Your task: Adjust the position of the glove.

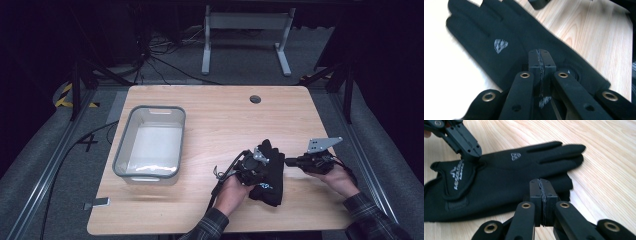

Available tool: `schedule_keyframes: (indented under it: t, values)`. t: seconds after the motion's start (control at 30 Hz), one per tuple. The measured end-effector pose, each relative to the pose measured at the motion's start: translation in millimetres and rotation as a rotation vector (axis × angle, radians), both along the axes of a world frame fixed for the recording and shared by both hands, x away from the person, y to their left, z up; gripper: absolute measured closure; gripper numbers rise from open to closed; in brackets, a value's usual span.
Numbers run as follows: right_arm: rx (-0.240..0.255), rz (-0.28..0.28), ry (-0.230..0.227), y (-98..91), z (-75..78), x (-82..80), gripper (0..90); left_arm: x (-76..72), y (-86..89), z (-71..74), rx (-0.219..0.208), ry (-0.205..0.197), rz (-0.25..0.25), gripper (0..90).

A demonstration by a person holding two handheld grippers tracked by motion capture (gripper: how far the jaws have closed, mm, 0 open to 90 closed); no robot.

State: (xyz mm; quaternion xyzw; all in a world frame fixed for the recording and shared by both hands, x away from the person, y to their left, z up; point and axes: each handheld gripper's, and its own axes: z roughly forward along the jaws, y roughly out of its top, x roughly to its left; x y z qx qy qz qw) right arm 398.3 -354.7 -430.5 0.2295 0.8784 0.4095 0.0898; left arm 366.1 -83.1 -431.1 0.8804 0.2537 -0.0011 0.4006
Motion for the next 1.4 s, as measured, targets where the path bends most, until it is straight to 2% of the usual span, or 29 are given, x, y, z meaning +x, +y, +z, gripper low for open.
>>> schedule_keyframes:
  t: [0.2,0.23,0.27,0.3,0.33,0.37,0.5,0.6,0.87,1.0,1.23,1.4]
  values:
    - [0.001,0.033,0.005,15.7,-1.3,6.4,89.8,-2.4,3.7,-6.8,0.012,0.015,0.009,89.6]
    - [-0.003,0.041,0.008,19.3,-2.8,7.6,89.8,-1.2,0.5,-10.6,0.034,0.018,0.007,89.6]
    - [-0.003,0.041,0.008,19.3,-2.8,7.6,89.8,-1.2,0.5,-10.6,0.034,0.018,0.007,89.6]
    - [-0.018,0.052,0.017,23.8,-6.5,8.9,89.9,-0.5,-2.6,-14.3,0.072,0.013,0.012,89.7]
    - [-0.033,0.058,0.022,25.4,-8.8,9.4,89.9,-0.5,-2.6,-14.3,0.072,0.013,0.012,89.7]
    - [-0.046,0.062,0.026,26.7,-11.5,9.8,90.0,0.2,-4.7,-17.6,0.091,0.016,0.015,89.7]
    - [-0.066,0.067,0.035,27.4,-16.1,9.4,90.0,2.7,-5.2,-19.2,0.101,0.014,0.012,89.7]
    - [-0.070,0.072,0.040,27.4,-17.2,8.1,90.0,4.5,-3.2,-18.6,0.116,0.001,0.028,89.7]
    - [-0.064,0.100,0.053,31.8,-18.0,-0.6,90.0,11.7,8.0,-17.7,0.127,0.009,0.057,89.7]
    - [-0.066,0.132,0.054,37.1,-18.2,-7.6,90.0,16.6,14.3,-17.5,0.126,0.010,0.076,89.7]
    - [-0.045,0.161,0.073,42.4,-19.8,-14.2,90.0,22.7,19.4,-16.9,0.132,0.009,0.080,89.7]
    - [-0.033,0.183,0.083,45.5,-20.9,-20.1,90.0,25.9,18.2,-16.6,0.146,-0.011,0.078,89.7]
